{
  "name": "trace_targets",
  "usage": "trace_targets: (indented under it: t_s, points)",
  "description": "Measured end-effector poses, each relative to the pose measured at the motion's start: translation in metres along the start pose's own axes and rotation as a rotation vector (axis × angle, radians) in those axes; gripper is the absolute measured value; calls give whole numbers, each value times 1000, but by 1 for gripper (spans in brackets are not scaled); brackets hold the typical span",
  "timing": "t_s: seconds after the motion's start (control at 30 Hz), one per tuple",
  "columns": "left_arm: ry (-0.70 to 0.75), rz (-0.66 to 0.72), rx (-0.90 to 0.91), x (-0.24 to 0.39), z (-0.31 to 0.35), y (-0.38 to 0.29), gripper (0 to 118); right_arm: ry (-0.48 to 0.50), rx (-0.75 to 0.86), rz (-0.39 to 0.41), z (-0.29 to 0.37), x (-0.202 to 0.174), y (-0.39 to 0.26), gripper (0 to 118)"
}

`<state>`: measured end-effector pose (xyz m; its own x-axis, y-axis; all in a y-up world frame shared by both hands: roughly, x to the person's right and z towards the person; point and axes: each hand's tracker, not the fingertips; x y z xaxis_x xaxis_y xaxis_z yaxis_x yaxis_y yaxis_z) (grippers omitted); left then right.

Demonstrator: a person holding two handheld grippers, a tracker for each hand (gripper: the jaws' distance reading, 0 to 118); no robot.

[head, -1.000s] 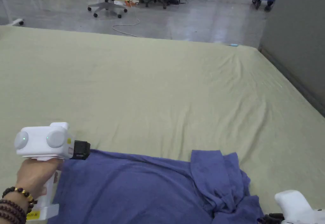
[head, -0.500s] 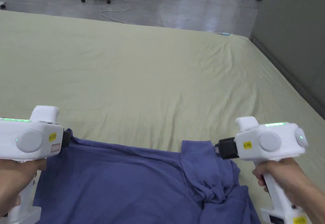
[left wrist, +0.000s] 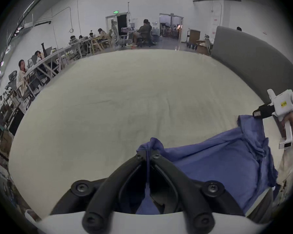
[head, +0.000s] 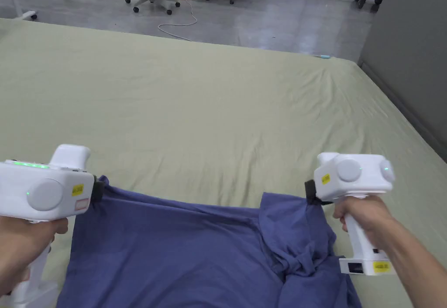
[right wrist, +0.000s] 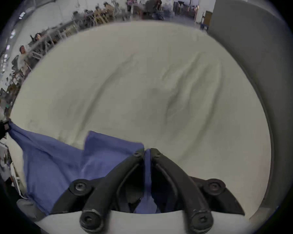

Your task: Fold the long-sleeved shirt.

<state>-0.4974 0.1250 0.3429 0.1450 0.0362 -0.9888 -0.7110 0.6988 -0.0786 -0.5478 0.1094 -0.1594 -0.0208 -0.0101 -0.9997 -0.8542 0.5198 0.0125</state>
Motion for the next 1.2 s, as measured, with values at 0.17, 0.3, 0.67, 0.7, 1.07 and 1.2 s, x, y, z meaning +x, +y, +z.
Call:
trace_targets:
  t_s: [0.17, 0.3, 0.67, 0.7, 1.07, 1.2]
  points:
    - [-51, 9, 61, -7, 74, -21, 0, 65, 175, 55, 103, 8, -53, 2]
    - [-67, -28, 12, -10, 125, -63, 0, 113, 196, 67, 152, 21, -123, 2]
    - [-128, -113, -423, 18, 86, -204, 0, 49, -184, 222, 73, 9, -257, 2]
    - [-115, -139, -420, 22, 83, -208, 0, 58, -158, 212, 78, 9, -254, 2]
    - [-143, -61, 3, 17, 178, -119, 112, -9, 290, 96, 194, -18, -193, 106]
    - [-59, -66, 148, 37, 180, -99, 28, 29, 313, 69, 199, -45, -166, 12]
